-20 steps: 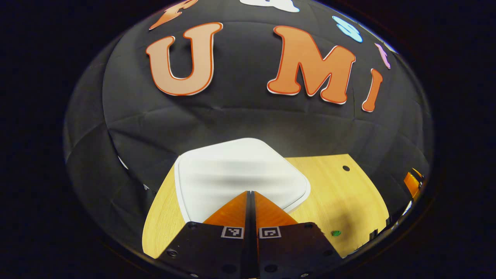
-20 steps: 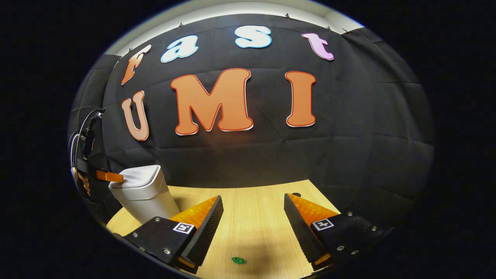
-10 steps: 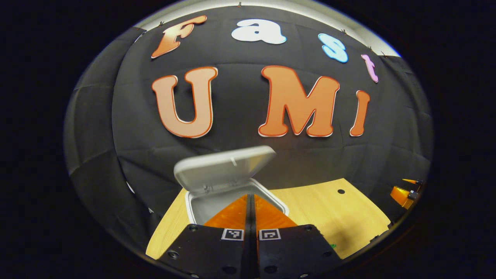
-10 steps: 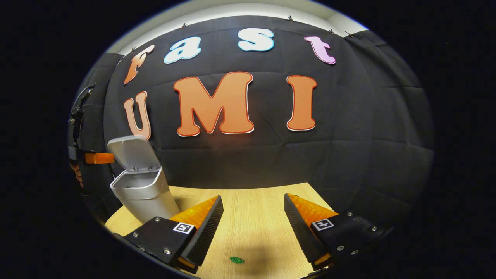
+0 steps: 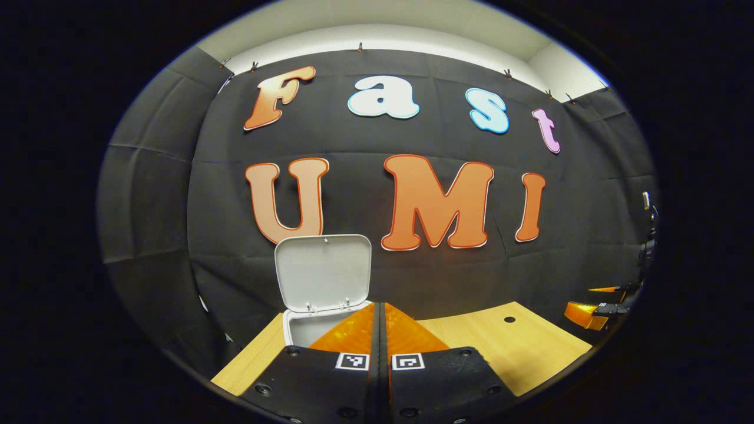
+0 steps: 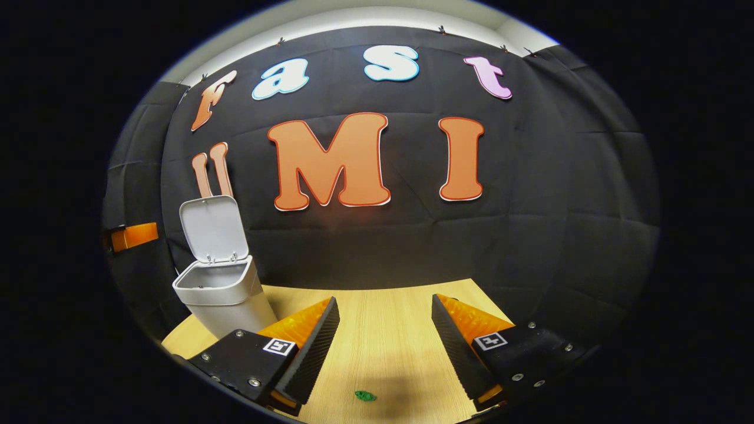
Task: Press the lid of the desktop garbage bin to open it, pick up the crumpled paper on the desktop and throw it into the bin, then pick up the pop can on the desktop and drop it into the bin, and finally close the garbage bin lid.
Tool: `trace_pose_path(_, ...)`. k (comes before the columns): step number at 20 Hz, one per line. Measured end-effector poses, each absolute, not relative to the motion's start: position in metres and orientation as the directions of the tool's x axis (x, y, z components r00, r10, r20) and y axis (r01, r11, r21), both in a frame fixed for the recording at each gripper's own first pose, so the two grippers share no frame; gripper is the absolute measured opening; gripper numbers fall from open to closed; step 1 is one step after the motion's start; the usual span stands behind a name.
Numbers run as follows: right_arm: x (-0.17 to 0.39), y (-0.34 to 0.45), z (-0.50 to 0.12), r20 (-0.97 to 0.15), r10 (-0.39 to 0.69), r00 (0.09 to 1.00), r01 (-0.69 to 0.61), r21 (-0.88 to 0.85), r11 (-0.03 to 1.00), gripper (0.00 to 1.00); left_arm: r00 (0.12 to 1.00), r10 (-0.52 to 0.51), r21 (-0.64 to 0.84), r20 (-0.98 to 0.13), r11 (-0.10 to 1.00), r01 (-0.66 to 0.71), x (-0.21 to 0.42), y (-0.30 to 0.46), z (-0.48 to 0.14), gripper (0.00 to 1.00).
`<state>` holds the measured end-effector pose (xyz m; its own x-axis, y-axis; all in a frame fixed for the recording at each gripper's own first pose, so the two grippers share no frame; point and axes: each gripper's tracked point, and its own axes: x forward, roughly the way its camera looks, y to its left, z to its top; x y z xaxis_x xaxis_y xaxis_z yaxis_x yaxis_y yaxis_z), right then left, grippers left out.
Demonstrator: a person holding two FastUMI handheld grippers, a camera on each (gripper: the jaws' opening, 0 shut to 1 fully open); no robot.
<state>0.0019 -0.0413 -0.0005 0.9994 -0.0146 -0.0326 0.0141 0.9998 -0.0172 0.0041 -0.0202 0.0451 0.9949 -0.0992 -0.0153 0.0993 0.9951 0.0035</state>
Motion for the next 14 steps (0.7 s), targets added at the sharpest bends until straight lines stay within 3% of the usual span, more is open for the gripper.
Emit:
trace_pose_path(3, 0.000, -0.038, -0.003, -0.033, -0.007, 0.999, 0.007, -0.023, 1.000, 0.94, 0.993, -0.101, -0.072, -0.056, 0.993, 0.097, -0.001, -0.023, 0.023, 0.00)
trace_pose_path(8, -0.001, -0.040, -0.007, -0.040, -0.005, 0.999, 0.004, -0.020, 1.000, 0.94, 0.997, -0.042, -0.051, -0.062, 0.998, 0.038, 0.002, -0.010, 0.007, 0.00)
trace_pose_path(11, 0.000, -0.040, -0.007, -0.039, -0.003, 0.999, 0.002, -0.020, 1.000, 0.94, 0.996, -0.056, -0.069, -0.071, 0.996, 0.051, 0.004, -0.012, 0.003, 0.00)
trace_pose_path(12, 0.000, -0.041, -0.006, -0.038, -0.003, 0.999, 0.002, -0.021, 1.000, 0.94, 0.996, -0.053, -0.075, -0.069, 0.996, 0.048, 0.005, -0.011, 0.004, 0.05)
trace_pose_path(13, 0.002, -0.040, -0.006, -0.036, -0.002, 0.999, 0.001, -0.020, 1.000, 0.94, 0.996, -0.052, -0.071, -0.068, 0.996, 0.047, 0.008, -0.009, 0.003, 0.17)
trace_pose_path(14, 0.002, -0.039, -0.006, -0.037, 0.002, 0.999, -0.003, -0.017, 1.000, 0.94, 0.996, -0.054, -0.060, -0.065, 0.997, 0.051, 0.008, -0.009, 0.003, 0.44)
